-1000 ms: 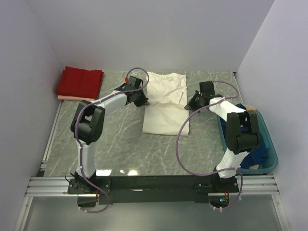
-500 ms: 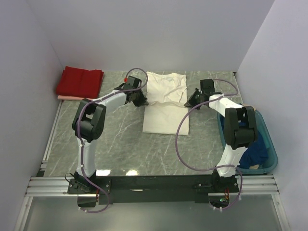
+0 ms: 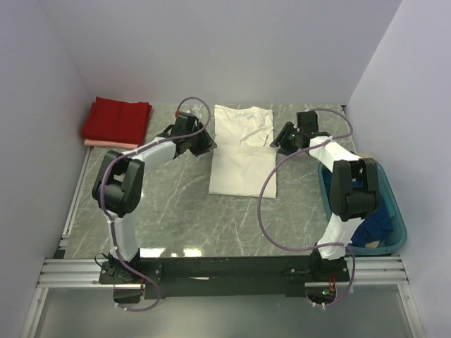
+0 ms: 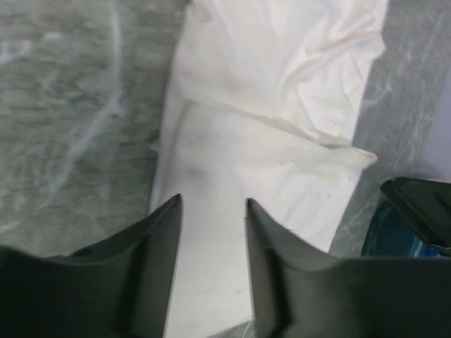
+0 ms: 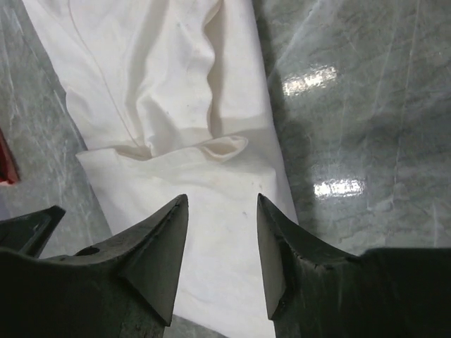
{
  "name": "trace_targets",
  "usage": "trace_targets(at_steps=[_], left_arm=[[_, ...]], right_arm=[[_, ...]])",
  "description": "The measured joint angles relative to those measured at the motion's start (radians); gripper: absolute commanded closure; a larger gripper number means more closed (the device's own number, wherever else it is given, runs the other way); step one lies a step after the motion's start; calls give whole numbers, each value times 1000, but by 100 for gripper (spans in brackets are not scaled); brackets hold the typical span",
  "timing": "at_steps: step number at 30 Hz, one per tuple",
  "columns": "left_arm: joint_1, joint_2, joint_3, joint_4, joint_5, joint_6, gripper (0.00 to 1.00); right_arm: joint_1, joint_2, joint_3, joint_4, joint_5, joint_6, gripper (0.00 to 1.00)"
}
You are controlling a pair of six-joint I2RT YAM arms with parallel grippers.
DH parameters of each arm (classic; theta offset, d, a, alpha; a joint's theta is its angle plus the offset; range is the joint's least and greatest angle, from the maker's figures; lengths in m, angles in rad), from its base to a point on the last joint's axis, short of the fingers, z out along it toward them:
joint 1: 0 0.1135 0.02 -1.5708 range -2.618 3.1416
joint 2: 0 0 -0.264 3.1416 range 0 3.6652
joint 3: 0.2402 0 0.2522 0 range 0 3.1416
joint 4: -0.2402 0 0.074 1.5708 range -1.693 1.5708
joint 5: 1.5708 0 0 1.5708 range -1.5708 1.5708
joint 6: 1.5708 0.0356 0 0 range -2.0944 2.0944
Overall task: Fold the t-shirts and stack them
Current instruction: Fold the tshirt
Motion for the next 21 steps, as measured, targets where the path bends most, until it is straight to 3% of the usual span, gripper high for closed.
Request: trace_targets(at_steps=[2, 3, 6, 16, 21], left_arm=[[-21, -29, -21, 19, -3, 3, 63], [-36, -32, -21, 35, -3, 6, 72], [-80, -15, -2, 58, 6, 16, 79], [-111, 244, 200, 100, 90, 48, 80], [-79, 293, 196, 119, 117, 40, 82]], right_arm=[[31, -30, -17, 1, 35, -8, 56], [48, -40, -23, 2, 44, -12, 58], [111, -50, -29, 9, 63, -21, 61], [156, 141, 111, -14, 96, -39, 67], [150, 232, 175, -39, 138, -50, 67]])
